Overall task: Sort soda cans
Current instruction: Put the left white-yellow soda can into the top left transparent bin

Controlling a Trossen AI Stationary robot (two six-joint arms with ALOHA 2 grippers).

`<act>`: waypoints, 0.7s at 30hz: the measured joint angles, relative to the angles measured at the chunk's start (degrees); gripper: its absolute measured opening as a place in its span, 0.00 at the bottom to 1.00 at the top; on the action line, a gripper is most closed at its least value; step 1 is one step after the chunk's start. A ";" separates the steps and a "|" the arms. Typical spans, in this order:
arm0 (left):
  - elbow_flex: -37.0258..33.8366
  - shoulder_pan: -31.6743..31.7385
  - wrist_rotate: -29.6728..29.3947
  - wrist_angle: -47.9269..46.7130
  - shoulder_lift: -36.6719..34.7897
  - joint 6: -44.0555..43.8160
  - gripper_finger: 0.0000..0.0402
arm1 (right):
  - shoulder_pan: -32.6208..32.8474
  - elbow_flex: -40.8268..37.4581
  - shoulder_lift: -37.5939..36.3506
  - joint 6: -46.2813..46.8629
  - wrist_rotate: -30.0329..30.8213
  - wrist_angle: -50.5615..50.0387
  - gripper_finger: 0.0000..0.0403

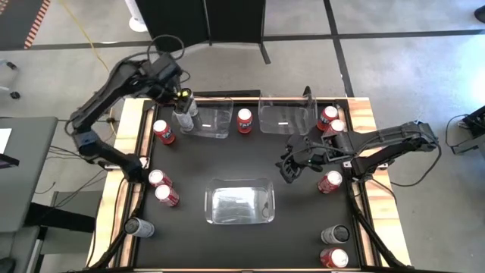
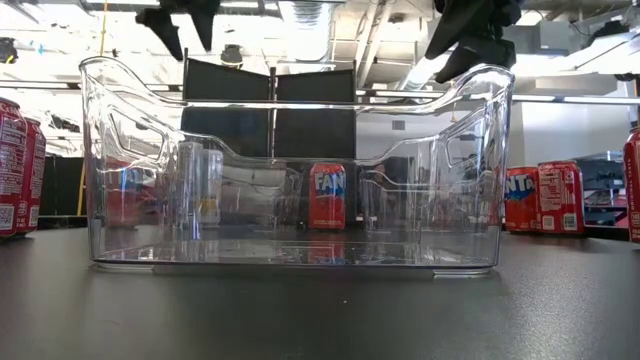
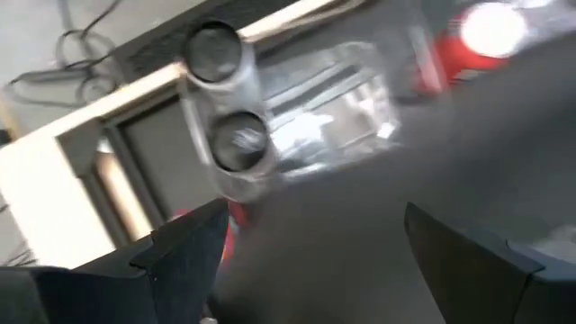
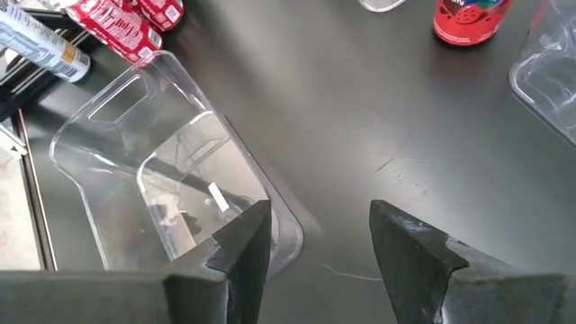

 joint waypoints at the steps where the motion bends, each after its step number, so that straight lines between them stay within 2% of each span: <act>1: 0.00 -2.18 0.00 -0.02 -1.08 -1.73 0.83 | 0.00 0.00 0.00 -0.06 0.02 0.00 0.51; 8: 0.00 -19.02 0.11 4.43 -5.89 -4.49 0.83 | -0.17 -0.02 0.00 -2.96 -0.71 2.72 0.51; 14: 0.00 -30.71 0.03 21.16 -7.75 -7.60 0.83 | -0.15 -0.02 0.00 -3.70 -3.01 6.78 0.51; 21: 0.00 -39.99 0.05 38.94 -7.34 -8.19 0.83 | 1.53 -0.02 0.00 -3.30 -3.20 7.18 0.51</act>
